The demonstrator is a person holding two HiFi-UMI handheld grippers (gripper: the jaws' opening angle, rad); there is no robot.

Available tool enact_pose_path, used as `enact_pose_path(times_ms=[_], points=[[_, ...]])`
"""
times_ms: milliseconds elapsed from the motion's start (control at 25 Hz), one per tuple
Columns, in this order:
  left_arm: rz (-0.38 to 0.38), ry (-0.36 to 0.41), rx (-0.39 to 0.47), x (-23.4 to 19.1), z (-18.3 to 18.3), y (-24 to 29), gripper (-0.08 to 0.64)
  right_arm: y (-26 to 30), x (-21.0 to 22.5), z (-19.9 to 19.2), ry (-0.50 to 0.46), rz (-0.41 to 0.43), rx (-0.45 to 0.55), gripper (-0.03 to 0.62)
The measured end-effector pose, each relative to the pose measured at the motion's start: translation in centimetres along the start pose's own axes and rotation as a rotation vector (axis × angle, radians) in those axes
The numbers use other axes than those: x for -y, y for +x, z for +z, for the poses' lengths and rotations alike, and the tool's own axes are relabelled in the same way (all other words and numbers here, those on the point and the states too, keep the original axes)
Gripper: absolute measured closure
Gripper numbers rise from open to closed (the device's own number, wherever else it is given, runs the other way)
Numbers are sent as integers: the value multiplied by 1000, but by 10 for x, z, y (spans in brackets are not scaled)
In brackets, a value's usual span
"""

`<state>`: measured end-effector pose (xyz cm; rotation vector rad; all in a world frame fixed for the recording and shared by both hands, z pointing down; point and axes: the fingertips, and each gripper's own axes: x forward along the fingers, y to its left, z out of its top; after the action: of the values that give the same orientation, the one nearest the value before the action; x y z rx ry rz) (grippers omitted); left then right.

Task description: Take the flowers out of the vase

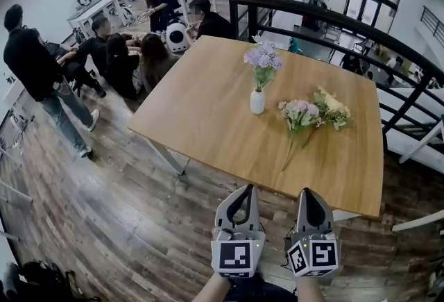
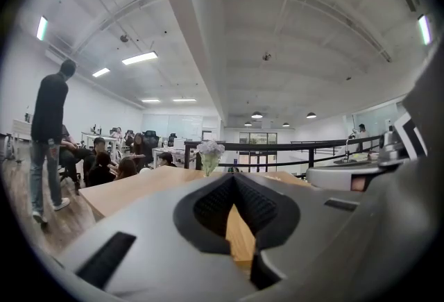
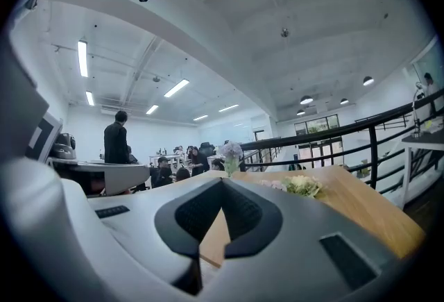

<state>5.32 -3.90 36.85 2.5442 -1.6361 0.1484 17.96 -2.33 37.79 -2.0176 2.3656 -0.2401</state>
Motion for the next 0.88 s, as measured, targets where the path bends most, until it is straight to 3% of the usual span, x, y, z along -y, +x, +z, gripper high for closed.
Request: enact_pose_path(times_ms=[400,880], points=[[-5,7,36,-59,16,53,528,76,-20,12,-17,-4,-4,601],[-10,-44,-4,-91,6,78,528,119,-40,1,-16,15,-31,601]])
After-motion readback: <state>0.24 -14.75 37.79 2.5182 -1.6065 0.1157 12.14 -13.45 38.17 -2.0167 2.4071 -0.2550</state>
